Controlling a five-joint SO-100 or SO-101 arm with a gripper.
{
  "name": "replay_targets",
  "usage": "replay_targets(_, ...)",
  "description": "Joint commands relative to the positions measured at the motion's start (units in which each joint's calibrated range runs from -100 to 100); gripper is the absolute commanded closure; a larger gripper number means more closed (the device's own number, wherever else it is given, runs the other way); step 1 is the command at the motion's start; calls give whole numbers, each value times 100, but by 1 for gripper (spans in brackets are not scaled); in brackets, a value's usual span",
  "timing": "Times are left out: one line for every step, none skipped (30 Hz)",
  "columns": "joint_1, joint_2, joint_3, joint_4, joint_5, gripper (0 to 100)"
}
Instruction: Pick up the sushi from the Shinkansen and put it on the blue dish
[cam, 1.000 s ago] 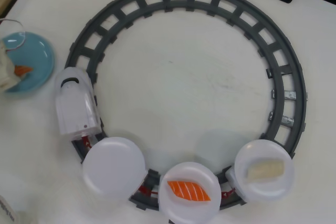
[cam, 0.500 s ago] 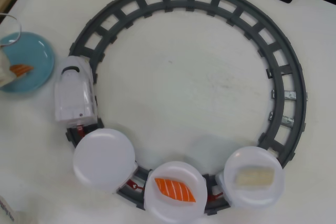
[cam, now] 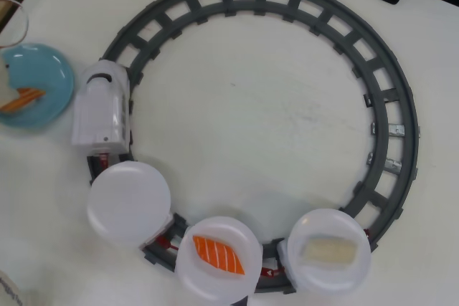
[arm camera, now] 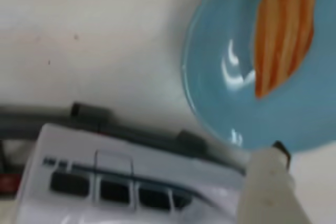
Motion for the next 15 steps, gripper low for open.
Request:
replay_targets(44, -1302, -237, 293, -35, 82)
replay_targets(27, -1575, -110, 326, -45, 82)
replay_targets(18, -1874, 70, 335, -103, 82)
replay_targets(9, -2156, 313, 309, -176, 82)
replay_targets(-17, -2496, 710, 250, -228, 82)
replay_targets(-26, -2745, 1080, 131, -265, 82)
replay_targets(-26, -2986, 1495, -30, -307, 82)
replay_targets(-26, -3226, 1928, -226, -338, 82)
replay_targets(-26, -3467, 2405, -438, -364, 82)
replay_targets(-26, -3699, 2910, -667, -401, 82)
replay_targets(-26, -3948, 3442, -913, -432, 82)
replay_targets(-35, -4213, 3974, -1177, -463, 82)
replay_targets(-35, -4487, 4470, -1423, -500, 82)
replay_targets(-35, -4777, 4975, -1686, -547, 82)
replay_targets(-35, -5159, 5561, -1992, -594, 82)
